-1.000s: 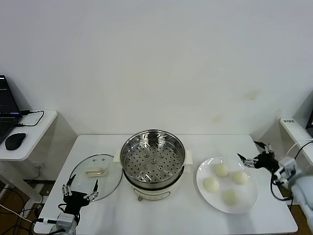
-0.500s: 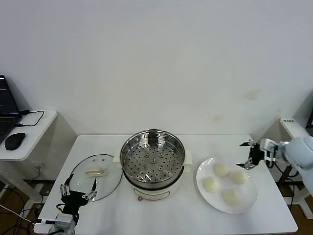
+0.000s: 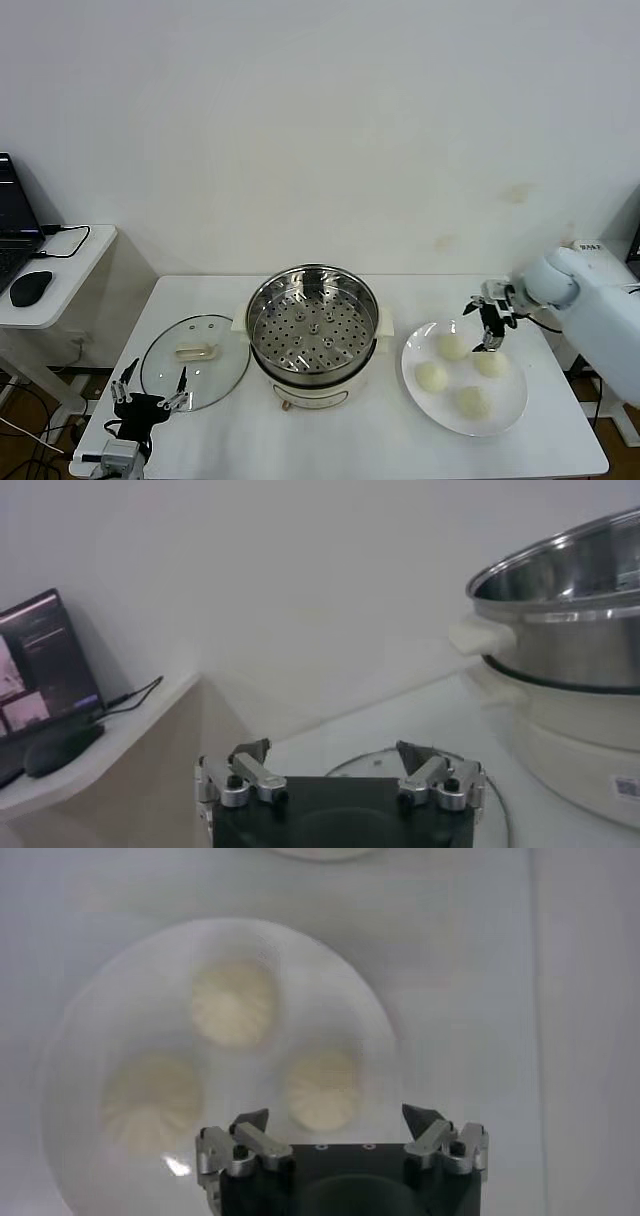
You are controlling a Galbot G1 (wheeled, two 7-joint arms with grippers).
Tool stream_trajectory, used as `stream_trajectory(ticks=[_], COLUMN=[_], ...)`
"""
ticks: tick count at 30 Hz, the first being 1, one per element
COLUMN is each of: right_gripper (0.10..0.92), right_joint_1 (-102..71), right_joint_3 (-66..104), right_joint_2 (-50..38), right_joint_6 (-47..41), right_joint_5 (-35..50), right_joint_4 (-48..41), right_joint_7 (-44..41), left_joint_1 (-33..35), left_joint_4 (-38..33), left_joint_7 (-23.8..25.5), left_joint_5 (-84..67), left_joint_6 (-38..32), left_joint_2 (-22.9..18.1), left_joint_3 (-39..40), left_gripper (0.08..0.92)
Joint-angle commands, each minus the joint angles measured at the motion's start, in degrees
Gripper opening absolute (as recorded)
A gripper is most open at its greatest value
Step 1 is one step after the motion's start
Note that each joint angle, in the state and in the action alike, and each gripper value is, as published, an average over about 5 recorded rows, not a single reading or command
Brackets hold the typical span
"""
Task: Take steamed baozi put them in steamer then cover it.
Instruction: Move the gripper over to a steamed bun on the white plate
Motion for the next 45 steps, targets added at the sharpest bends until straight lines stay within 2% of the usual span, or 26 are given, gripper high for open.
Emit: stream_trajectory(ticks=[1, 21, 36, 39, 45], right_gripper=[0.823, 0.823, 0.818, 0.780, 0.627], right_joint_1=[5.2, 1.5, 0.3, 0.1, 0.0], right_joint_3=[-6.7, -4.0, -2.9, -2.7, -2.6], right_joint_2=[4.3, 8.2, 8.6, 8.9, 9.0], right_joint_6=[2.2, 0.5, -0.5, -0.6, -1.1], right_joint_5=[-3.5, -5.5, -4.4, -4.2, -3.7], right_joint_4=[-5.4, -11.8, -12.8, -13.2, -13.4], right_joint_7=[-3.0, 2.0, 2.8, 3.3, 3.3], left_joint_1=[0.1, -0.1, 0.1, 0.2, 0.1], left_joint_4=[0.1, 2.2, 2.8, 2.7, 2.9], left_joint_7=[-0.1, -0.5, -0.9, -1.0, -1.0], left_joint_5=[0.0, 0.3, 0.6, 0.7, 0.7], left_joint_6=[0.0, -0.1, 0.0, 0.0, 0.1], left_joint_2=[0.0, -0.3, -0.4, -0.3, -0.4], left_joint_3=[-0.3, -0.1, 0.1, 0.1, 0.2], left_gripper=[0.823, 0.823, 0.823, 0.823, 0.823])
